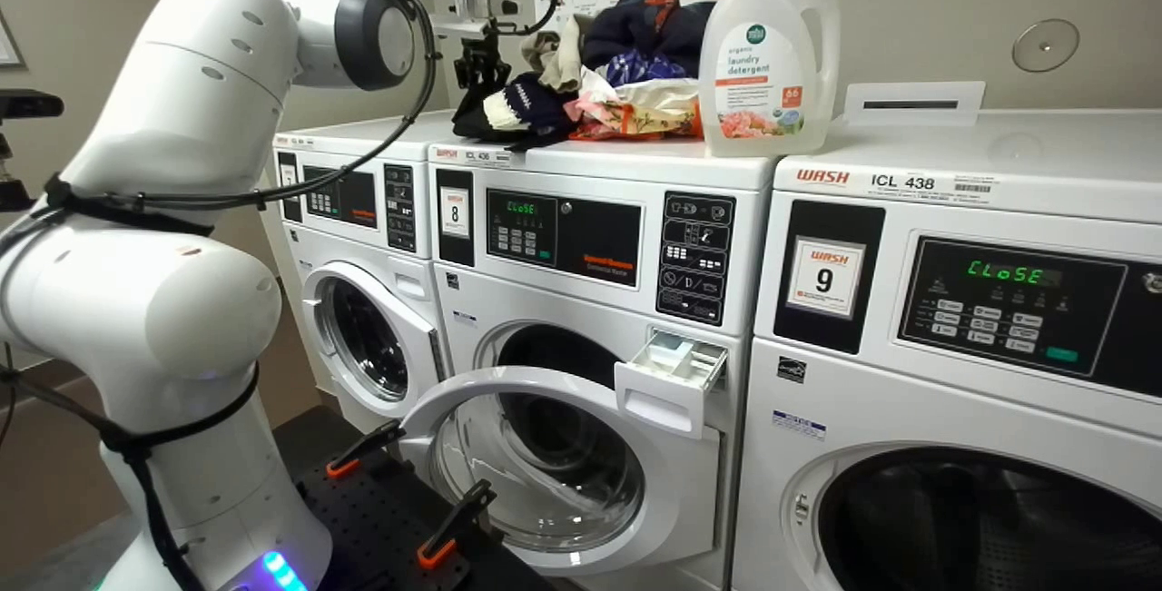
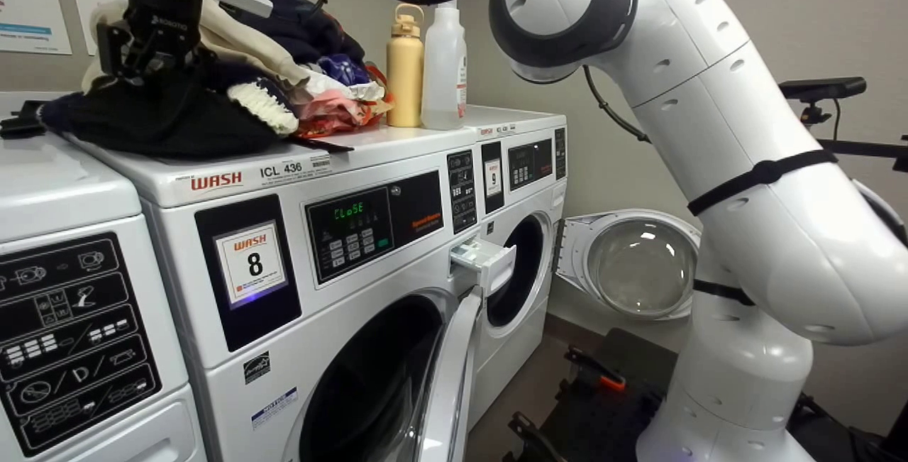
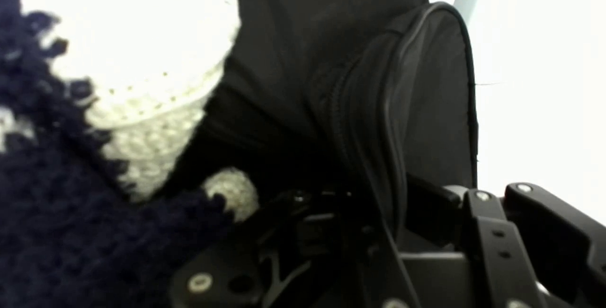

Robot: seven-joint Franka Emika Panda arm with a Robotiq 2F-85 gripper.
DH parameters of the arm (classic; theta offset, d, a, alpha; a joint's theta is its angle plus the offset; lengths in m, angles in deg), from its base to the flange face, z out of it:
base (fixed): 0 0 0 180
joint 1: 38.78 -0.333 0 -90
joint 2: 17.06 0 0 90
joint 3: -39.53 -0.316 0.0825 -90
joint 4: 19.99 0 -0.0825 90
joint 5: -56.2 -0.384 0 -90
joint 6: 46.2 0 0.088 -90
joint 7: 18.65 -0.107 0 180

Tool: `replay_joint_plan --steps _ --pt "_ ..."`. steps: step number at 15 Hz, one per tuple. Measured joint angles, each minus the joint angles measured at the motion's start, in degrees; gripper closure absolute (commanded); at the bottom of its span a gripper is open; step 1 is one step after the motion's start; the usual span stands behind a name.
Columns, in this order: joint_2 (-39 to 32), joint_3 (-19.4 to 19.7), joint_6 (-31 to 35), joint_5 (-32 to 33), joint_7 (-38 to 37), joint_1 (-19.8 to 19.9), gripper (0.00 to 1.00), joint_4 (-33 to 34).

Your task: Move the black bag to the left

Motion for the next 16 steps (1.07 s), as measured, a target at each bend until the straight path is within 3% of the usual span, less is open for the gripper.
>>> replay_joint_plan --steps 9,16 --pt "-1.1 -4.2 -5.3 -8.8 1.0 1.6 0.98 6.0" --pt "-1.8 -6.6 -5.7 -9.9 1.0 0.7 0.98 10.1"
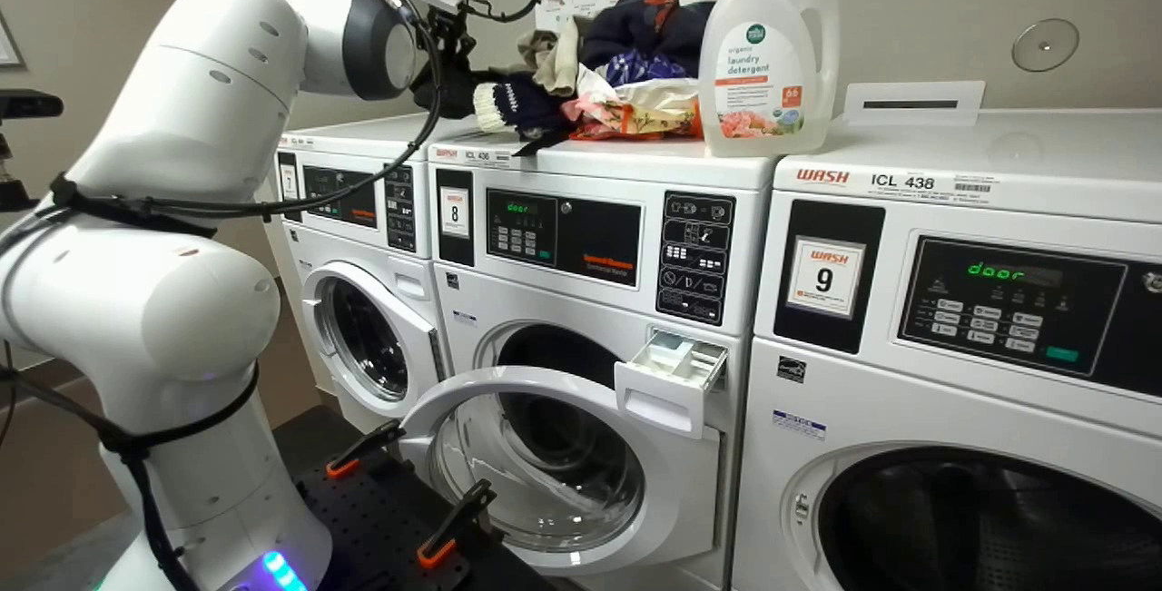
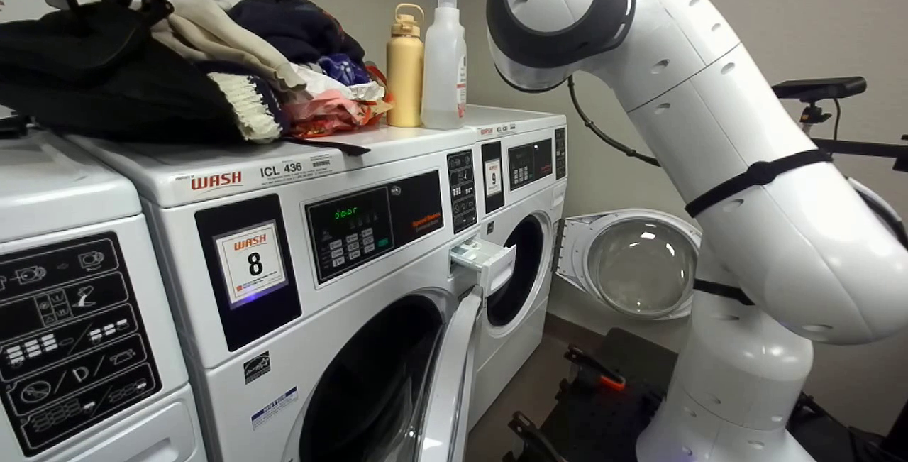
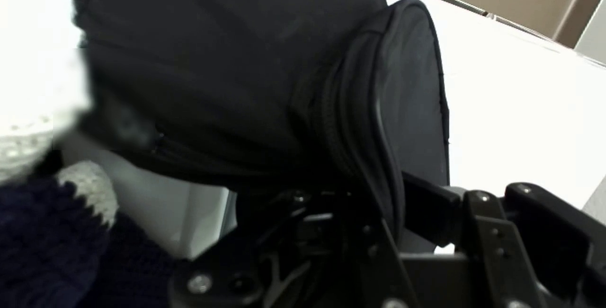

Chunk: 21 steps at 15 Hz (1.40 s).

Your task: Move the black bag to the left

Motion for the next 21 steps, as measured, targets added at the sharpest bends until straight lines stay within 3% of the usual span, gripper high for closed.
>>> replay_joint_plan --steps 12,21 --pt "-1.9 2.1 -0.2 0.0 -0.2 -4.3 0.98 10.8" --pt "-1.4 3.0 13.6 1.2 -5.3 -4.3 0.98 11.1"
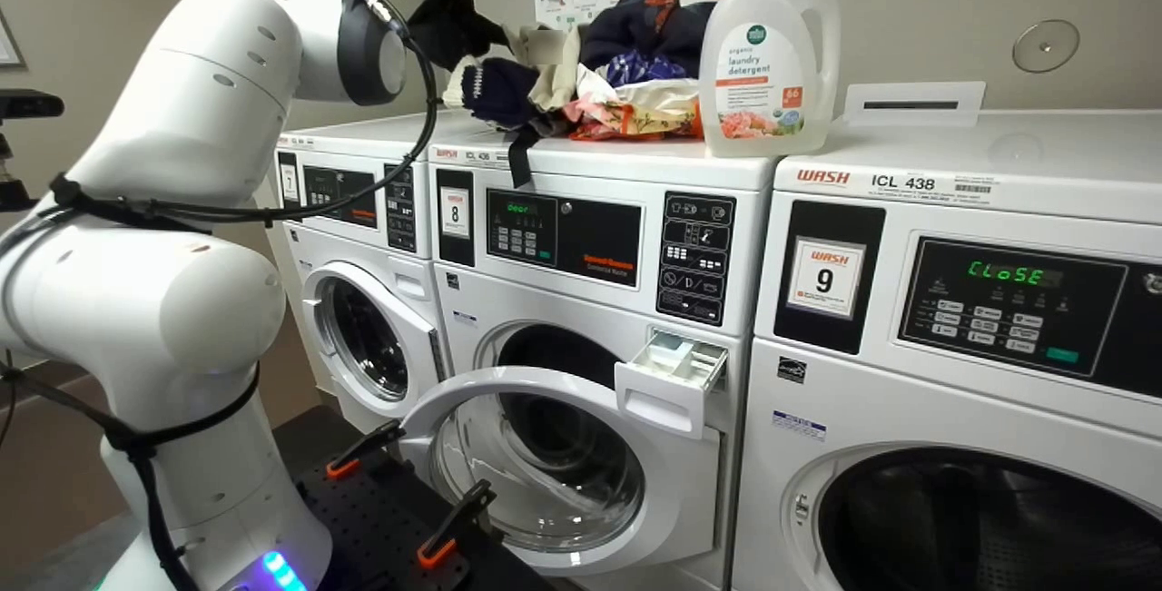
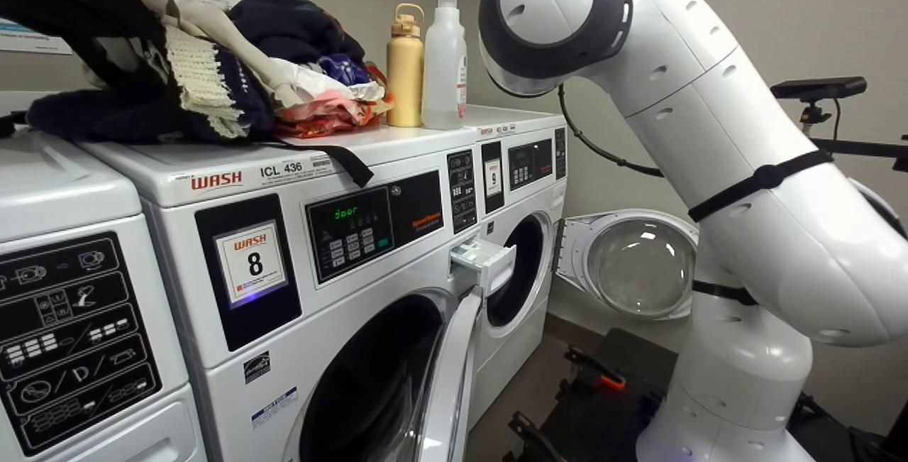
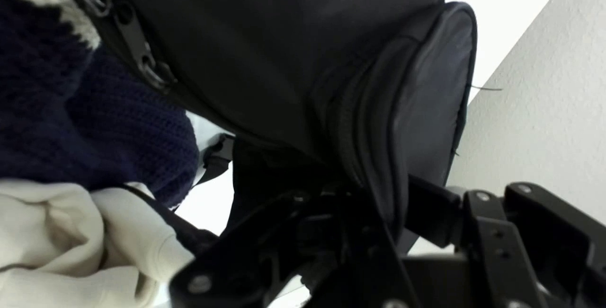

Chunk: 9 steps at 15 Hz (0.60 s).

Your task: Move the black bag to the left

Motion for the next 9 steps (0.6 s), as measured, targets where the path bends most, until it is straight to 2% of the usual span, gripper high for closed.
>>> replay_joint_plan --steps 4,9 --pt "0.1 0.1 2.7 0.2 -1.5 -0.4 0.98 -0.2" --pt "-1.0 -0.2 2.6 -0.4 -1.4 -3.0 0.98 -0.4"
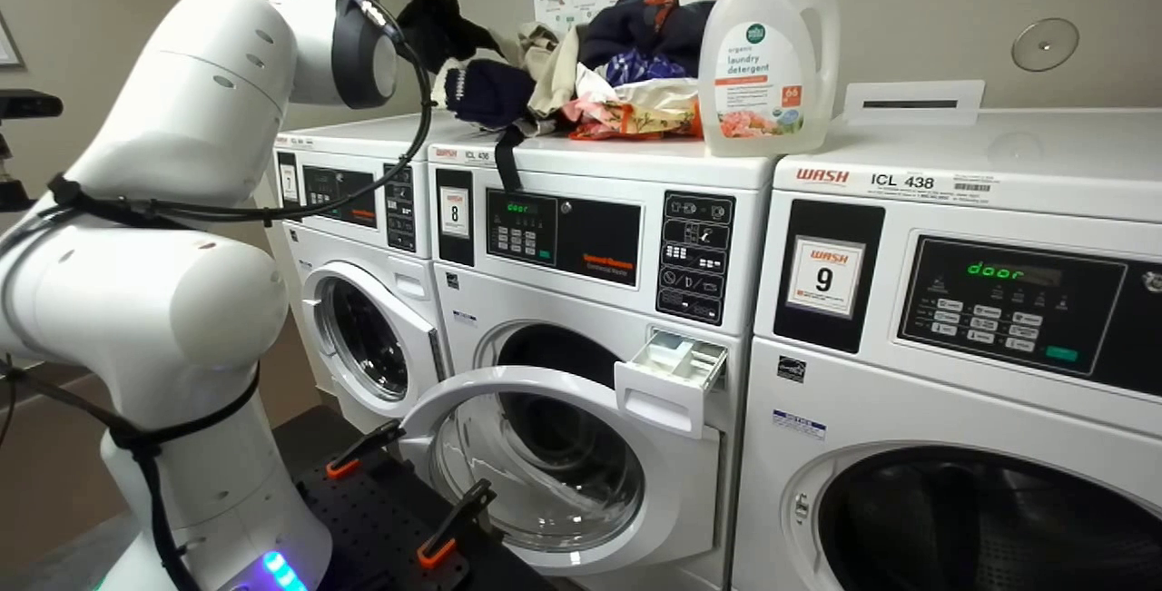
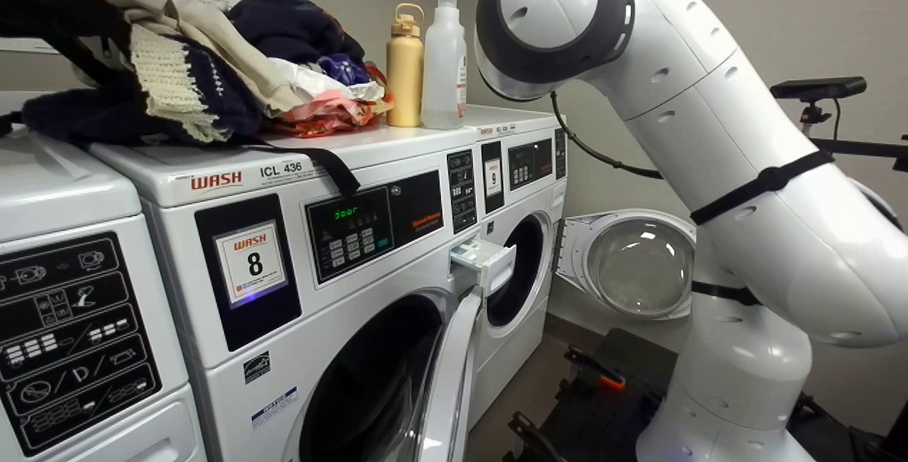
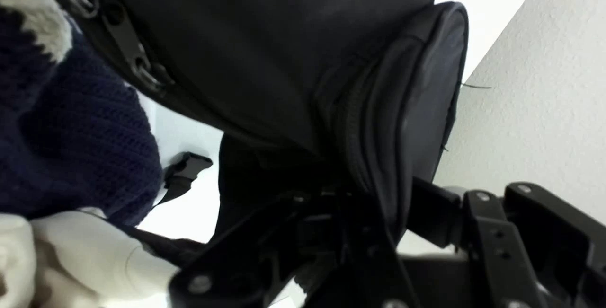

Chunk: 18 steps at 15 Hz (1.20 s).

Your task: Move the black bag to the left

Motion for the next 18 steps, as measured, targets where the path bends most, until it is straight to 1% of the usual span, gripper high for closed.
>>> replay_joint_plan --steps 2,7,8,9,14,17,18 --pt "-0.5 -1.4 0.0 -0.9 1.1 -0.9 0.98 -0.9" --pt "-3.6 -3.8 -2.1 -3.3 4.3 -3.9 0.98 -0.5" --pt "-4.4 -3.8 -2.5 -3.5 4.6 -4.6 0.67 -0.1" --pt "-5.1 -3.9 -2.7 -3.5 4.6 -5.3 0.66 0.1" --pt "-7.2 -4.1 -2.1 -3.3 4.7 -6.7 0.3 0.9" --pt "-6.8 -3.9 -0.9 -2.6 4.7 -6.0 0.06 0.9" --pt "-6.4 -3.5 -0.7 -2.1 4.6 -5.6 0.01 0.9"
